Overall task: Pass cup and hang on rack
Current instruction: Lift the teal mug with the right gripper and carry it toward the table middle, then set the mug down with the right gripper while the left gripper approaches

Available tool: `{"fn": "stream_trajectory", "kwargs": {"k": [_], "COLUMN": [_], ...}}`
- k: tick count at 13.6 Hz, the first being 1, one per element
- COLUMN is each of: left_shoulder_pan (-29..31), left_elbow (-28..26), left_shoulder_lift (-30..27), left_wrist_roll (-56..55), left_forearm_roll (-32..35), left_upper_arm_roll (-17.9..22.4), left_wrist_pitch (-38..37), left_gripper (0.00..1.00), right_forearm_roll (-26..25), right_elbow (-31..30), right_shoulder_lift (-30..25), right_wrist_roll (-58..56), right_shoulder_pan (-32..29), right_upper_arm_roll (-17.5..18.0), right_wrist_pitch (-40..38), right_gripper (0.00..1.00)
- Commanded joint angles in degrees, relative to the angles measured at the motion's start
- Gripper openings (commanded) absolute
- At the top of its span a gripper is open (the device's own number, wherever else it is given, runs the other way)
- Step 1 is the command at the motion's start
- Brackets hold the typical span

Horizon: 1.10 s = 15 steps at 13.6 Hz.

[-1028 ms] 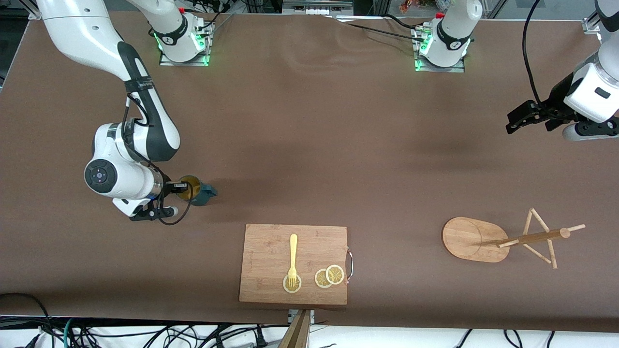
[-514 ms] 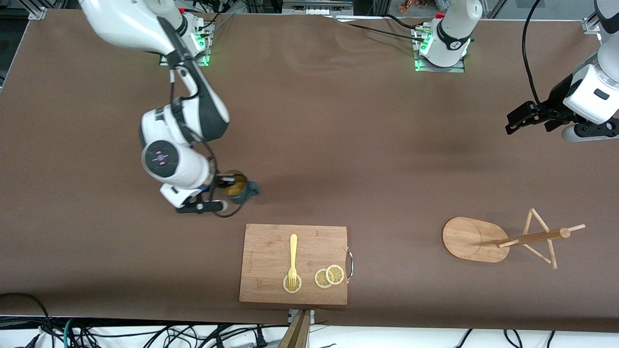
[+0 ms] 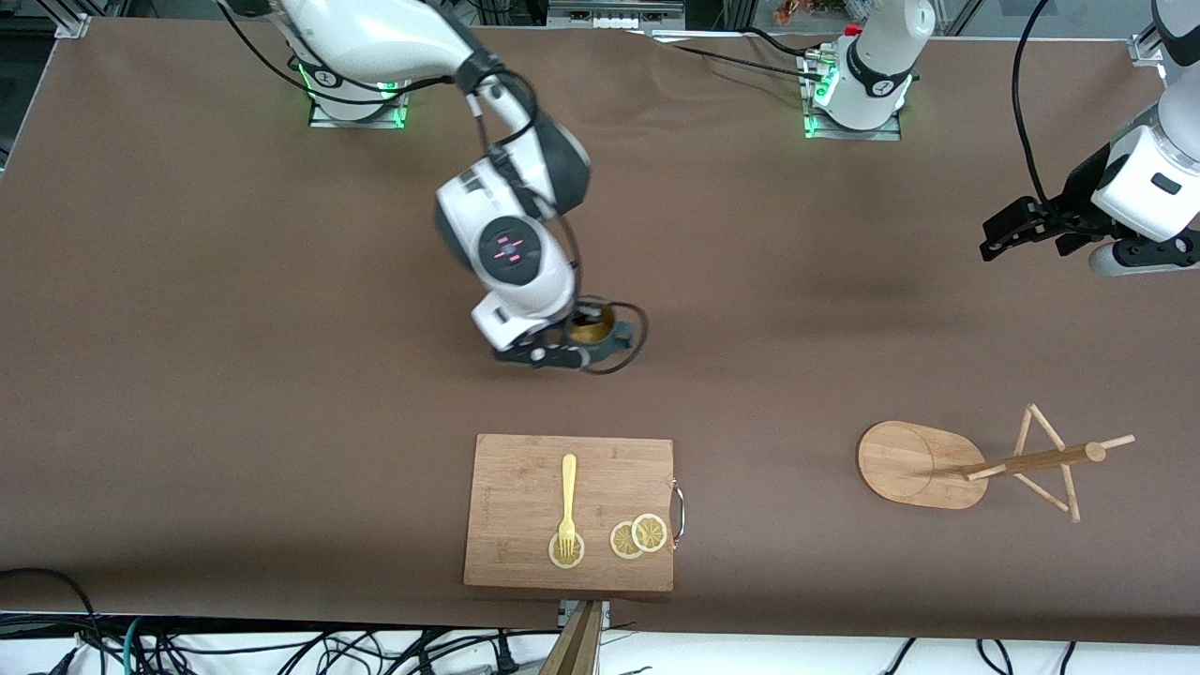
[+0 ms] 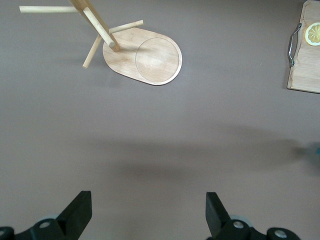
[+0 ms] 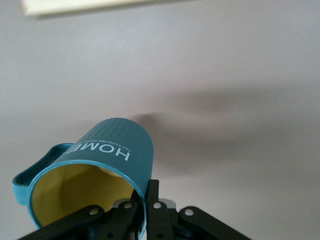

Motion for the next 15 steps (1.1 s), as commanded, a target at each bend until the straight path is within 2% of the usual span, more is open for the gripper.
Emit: {"fn": "stream_trajectory", "kwargs": {"k": [1, 7, 11, 12, 14, 15], "left_shoulder_pan": [0.6, 0.4, -0.8, -1.0, -1.0, -1.0], "left_elbow": [-0.1, 1.5, 1.9, 2.3, 2.6, 2.7], "left_shoulder_lift": [0.3, 1.4, 6.1, 6.6, 8.4, 9.4], "left_wrist_roll": [-0.4, 0.2, 0.5, 1.6, 5.5, 9.9], "left_forearm_roll": [-1.4, -3.4, -2.8, -2.9, -2.5, -3.4], "left_upper_arm_roll": [-0.3, -0.5, -0.9, -0.9, -0.9, -1.0], "left_wrist_pitch": [0.3, -1.2, -1.7, -1.7, -5.0, -6.6], "left_gripper": [1.00, 1.00, 1.00, 1.00, 1.00, 1.00], "right_forearm_roll": [0.7, 0.1, 0.0, -0.1, -0.5, -0.5], "right_elbow": [4.9, 4.8, 4.7, 4.6, 4.6, 4.6], "right_shoulder_lift": [4.2, 7.3, 8.3, 8.4, 8.3, 8.1], "right_wrist_roll": [6.4, 8.4, 8.6, 8.6, 8.6, 8.5], "right_shoulder_pan": [5.9, 11.6, 12.6, 12.6, 12.6, 12.6], "right_upper_arm_roll": [-0.8, -0.9, -1.0, -1.1, -1.1, -1.2], "right_wrist_pitch": [2.1, 6.6, 6.6, 6.6, 6.6, 6.4], "right_gripper": [0.00, 0.00, 0.01, 0.11, 0.39, 0.45]}}
